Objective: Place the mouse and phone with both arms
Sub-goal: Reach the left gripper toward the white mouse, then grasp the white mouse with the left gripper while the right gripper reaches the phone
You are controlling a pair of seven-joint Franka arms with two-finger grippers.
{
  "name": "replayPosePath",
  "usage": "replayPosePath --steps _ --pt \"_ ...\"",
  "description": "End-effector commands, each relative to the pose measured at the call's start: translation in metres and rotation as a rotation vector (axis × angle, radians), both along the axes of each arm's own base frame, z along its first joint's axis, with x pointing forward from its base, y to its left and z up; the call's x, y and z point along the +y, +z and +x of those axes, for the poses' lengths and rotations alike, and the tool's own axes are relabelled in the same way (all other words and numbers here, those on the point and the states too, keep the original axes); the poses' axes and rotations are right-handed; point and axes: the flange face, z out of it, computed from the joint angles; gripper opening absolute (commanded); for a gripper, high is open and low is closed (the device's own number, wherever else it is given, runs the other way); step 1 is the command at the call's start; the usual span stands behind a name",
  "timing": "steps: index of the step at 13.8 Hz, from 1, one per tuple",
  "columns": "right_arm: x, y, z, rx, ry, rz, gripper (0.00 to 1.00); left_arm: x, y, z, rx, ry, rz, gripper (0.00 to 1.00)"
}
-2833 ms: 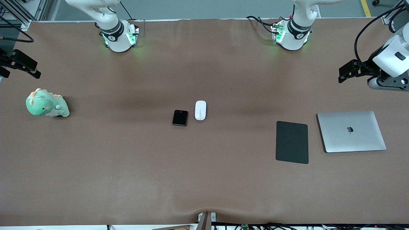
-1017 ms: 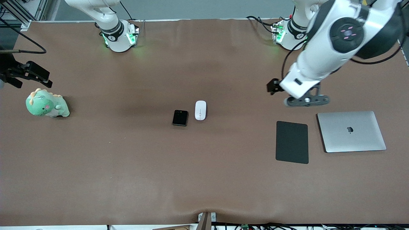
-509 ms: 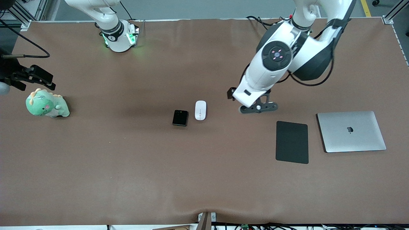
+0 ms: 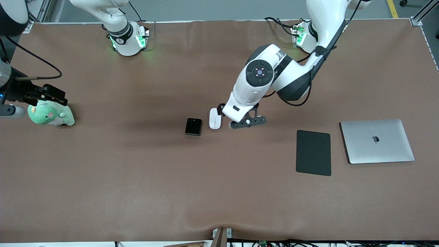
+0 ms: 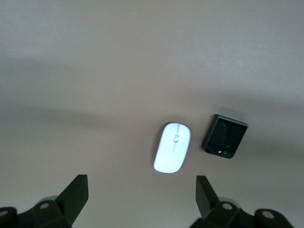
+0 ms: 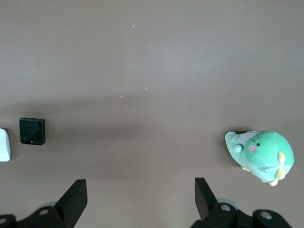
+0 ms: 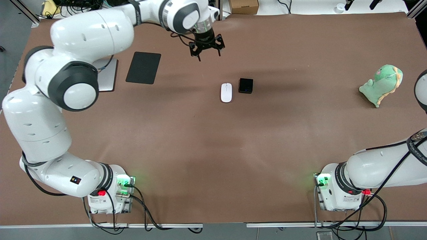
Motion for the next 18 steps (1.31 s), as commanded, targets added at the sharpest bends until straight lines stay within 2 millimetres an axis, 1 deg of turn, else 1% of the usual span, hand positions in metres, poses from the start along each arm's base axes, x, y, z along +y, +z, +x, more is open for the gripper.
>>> replayPosePath --steps 1,2,3,4,5,6,7,8,10,12,13,15,16,18 --pt "-0.001 0.0 0.003 0.001 0.001 0.001 1.0 -0.034 -0.02 0.0 -0.036 0.028 0.016 1.0" --pt "0.002 0.001 0.002 -0.002 0.005 0.001 1.0 -0.043 -0.028 -0.003 -0.045 0.033 0.018 1.0" --pt "0.0 0.001 0.003 -0.002 0.002 0.01 1.0 -0.052 -0.036 -0.005 -0.055 0.043 0.006 1.0" --pt "0.007 0.001 0.002 -0.002 0.008 0.011 1.0 -0.06 -0.044 -0.007 -0.064 0.05 -0.012 1.0" --pt "0.008 0.001 0.003 -0.003 0.008 0.01 1.0 -0.066 -0.05 -0.01 -0.075 0.046 -0.02 1.0" --pt "0.009 -0.001 0.004 0.0 0.009 0.009 1.0 -0.071 -0.055 -0.014 -0.087 0.041 -0.017 1.0" --pt "0.011 -0.009 0.01 -0.003 0.012 0.011 1.0 -0.077 -0.061 -0.019 -0.098 0.03 -0.006 1.0" --pt "0.015 -0.01 0.013 -0.025 0.026 0.012 1.0 -0.081 -0.065 -0.022 -0.115 0.033 0.003 1.0" --pt "0.03 -0.019 0.018 -0.025 0.045 -0.002 1.0 -0.093 -0.076 -0.028 -0.14 0.053 -0.008 1.0" --pt "0.038 -0.026 0.02 -0.013 0.057 -0.001 1.0 -0.096 -0.081 -0.028 -0.149 0.058 -0.026 1.0" --pt "0.044 -0.027 0.02 -0.012 0.068 -0.001 1.0 -0.1 -0.084 -0.032 -0.151 0.052 -0.033 1.0" --pt "0.05 -0.032 0.021 -0.005 0.077 0.002 1.0 -0.108 -0.1 -0.035 -0.162 0.044 -0.054 1.0" --pt "0.053 -0.04 0.024 0.009 0.078 0.008 1.0 -0.116 -0.107 -0.043 -0.167 0.03 -0.065 1.0" --pt "0.069 -0.053 0.027 0.03 0.102 0.004 1.0 -0.112 -0.109 -0.041 -0.191 -0.016 -0.045 1.0"
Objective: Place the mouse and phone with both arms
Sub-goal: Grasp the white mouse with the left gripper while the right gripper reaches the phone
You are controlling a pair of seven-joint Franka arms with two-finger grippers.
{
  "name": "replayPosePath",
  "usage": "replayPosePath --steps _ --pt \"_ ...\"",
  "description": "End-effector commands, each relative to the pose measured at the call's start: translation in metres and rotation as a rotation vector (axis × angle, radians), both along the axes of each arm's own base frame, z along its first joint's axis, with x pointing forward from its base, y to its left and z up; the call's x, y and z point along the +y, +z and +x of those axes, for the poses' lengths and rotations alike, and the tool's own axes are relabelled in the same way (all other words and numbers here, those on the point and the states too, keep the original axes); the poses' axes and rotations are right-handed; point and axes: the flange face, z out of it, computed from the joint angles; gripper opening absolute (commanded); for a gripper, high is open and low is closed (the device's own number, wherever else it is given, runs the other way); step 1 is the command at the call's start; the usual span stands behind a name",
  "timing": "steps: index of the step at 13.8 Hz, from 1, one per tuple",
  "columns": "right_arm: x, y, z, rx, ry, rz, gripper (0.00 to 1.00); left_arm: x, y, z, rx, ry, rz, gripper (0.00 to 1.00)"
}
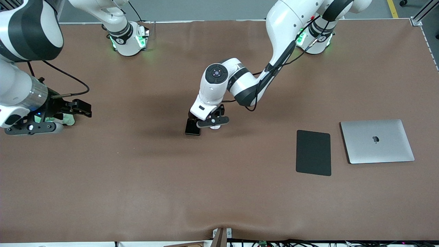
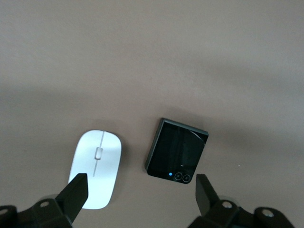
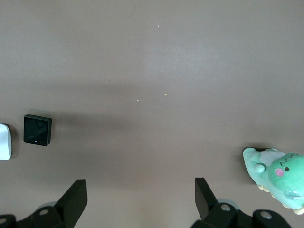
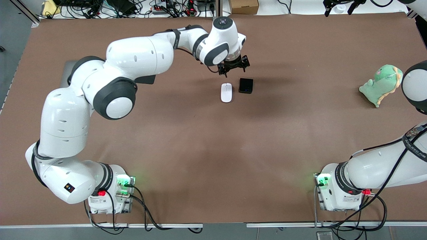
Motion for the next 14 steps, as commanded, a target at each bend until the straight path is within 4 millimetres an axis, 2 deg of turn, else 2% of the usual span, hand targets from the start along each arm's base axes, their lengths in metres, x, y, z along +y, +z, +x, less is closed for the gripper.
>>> replayPosePath --steps 1,8,10,13,14 --pt "0.014 -0.013 0.005 0.016 0.017 0.0 1.0 -0.002 -0.004 0.005 -0.081 -0.081 0.04 1.0" --pt "0.034 -0.021 0.004 0.026 0.044 0.007 1.0 0.008 -0.068 -0.005 0.006 -0.1 0.145 1.0" --pt "0.034 -0.03 0.006 0.047 0.042 0.004 1.0 0.011 -0.075 -0.007 0.025 -0.102 0.167 1.0" --pt "0.037 -0.031 0.007 0.043 0.046 0.004 1.0 0.013 -0.081 -0.009 0.034 -0.105 0.179 1.0" --pt "0.039 -0.034 0.007 0.046 0.051 0.004 1.0 0.013 -0.089 -0.011 0.042 -0.107 0.185 1.0"
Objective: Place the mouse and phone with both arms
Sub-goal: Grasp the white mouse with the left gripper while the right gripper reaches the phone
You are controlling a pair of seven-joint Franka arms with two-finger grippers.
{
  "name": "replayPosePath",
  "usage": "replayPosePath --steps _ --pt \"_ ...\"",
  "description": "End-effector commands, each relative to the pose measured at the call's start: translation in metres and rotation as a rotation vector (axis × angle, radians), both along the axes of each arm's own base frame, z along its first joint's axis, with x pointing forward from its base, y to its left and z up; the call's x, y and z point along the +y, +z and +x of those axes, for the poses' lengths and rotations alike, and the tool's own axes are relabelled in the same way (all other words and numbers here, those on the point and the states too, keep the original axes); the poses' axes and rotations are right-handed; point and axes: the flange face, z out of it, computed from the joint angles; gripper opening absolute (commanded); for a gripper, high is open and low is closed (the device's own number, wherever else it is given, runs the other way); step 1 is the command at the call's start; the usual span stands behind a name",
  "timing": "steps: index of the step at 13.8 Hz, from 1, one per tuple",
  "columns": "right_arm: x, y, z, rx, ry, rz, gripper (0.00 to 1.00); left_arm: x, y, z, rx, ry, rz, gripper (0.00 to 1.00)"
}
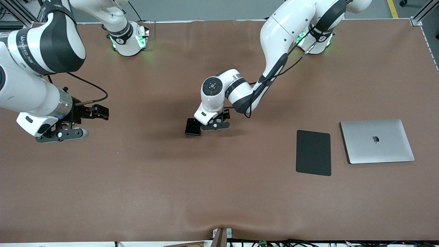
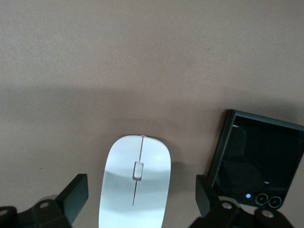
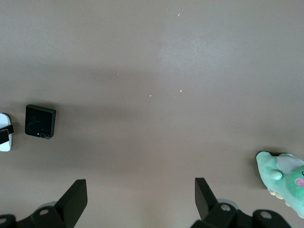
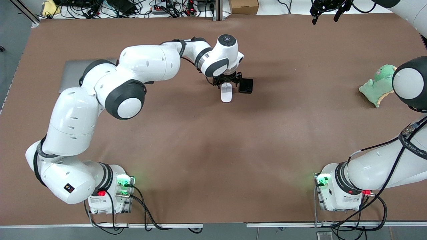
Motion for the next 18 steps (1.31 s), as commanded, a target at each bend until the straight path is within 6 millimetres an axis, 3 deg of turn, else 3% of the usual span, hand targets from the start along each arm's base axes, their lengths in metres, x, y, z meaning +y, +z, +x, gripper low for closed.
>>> replayPosePath --steps 1,3,6,7,8,9,10,14,18 --pt "0.008 -0.005 0.001 0.007 0.005 0.005 1.0 0.001 -0.014 -0.003 -0.001 -0.022 0.034 1.0" --pt "0.012 -0.009 0.002 0.012 0.009 0.006 1.0 0.003 -0.02 -0.006 0.01 -0.033 0.048 1.0" --pt "0.025 -0.03 0.004 0.045 0.026 0.0 1.0 0.001 -0.022 -0.011 0.013 -0.039 0.053 1.0" --pt "0.027 -0.035 0.004 0.056 0.029 0.0 1.0 0.002 -0.023 -0.011 0.015 -0.038 0.055 0.78" --pt "0.029 -0.039 0.003 0.063 0.03 -0.002 1.0 0.003 -0.026 -0.013 0.02 -0.039 0.061 0.49" --pt "0.033 -0.045 0.002 0.074 0.036 -0.004 1.0 0.004 -0.027 -0.014 0.024 -0.038 0.064 0.29" --pt "0.035 -0.054 0.002 0.09 0.039 -0.008 1.0 0.005 -0.025 -0.012 0.025 -0.034 0.067 0.19" --pt "0.066 -0.084 0.0 0.124 0.074 -0.021 1.0 0.01 0.012 0.0 0.013 -0.01 0.067 0.16" --pt "0.079 -0.15 -0.009 0.076 0.048 -0.022 1.0 0.041 0.082 0.04 -0.032 0.062 0.041 0.17"
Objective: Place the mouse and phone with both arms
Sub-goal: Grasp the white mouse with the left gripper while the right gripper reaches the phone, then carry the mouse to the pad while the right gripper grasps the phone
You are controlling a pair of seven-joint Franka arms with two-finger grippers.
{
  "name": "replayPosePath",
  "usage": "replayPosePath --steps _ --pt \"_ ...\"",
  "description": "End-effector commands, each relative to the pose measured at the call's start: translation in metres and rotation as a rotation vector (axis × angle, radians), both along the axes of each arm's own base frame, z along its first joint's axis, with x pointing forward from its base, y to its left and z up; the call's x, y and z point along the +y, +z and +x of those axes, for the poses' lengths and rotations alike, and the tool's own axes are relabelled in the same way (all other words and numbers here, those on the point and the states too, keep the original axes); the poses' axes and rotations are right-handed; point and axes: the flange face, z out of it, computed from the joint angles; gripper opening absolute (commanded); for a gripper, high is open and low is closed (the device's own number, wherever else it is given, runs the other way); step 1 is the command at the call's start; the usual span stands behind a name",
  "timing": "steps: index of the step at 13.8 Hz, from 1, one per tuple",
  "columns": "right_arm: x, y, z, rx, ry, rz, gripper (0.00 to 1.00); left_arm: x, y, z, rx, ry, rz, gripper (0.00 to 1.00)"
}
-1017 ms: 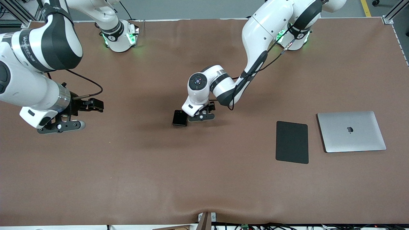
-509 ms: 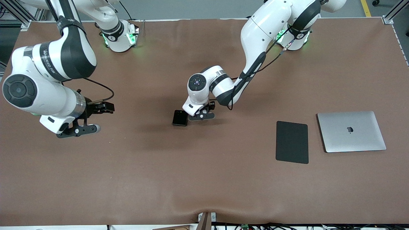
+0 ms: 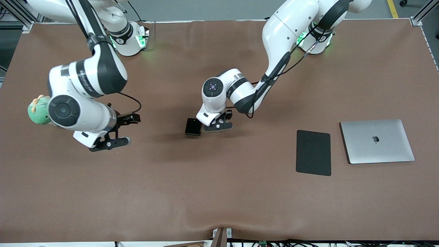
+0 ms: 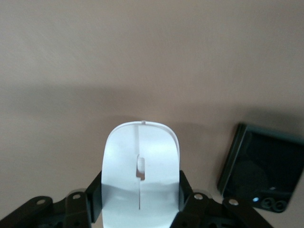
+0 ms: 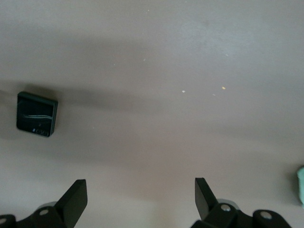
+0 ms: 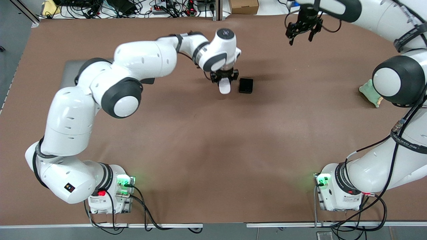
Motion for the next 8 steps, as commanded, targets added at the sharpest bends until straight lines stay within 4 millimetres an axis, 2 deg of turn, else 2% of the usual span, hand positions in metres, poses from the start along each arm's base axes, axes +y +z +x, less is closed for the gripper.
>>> replayPosePath --steps 1,3,5,8 --pt "0.006 -0.039 -0.011 -0.037 -0.022 0.006 1.0 0.037 0.058 0.032 -0.039 0.056 0.01 0.17" --pt "0.031 -0.057 -0.015 -0.038 -0.078 0.026 1.0 0.072 0.08 0.062 -0.061 0.109 0.009 0.17" --pt "0.066 -0.082 -0.021 -0.021 -0.156 0.092 1.0 0.103 0.093 0.085 -0.069 0.156 0.015 0.17" --pt "0.108 -0.103 -0.034 -0.049 -0.169 0.092 1.0 0.165 0.095 0.122 -0.047 0.153 0.043 0.17"
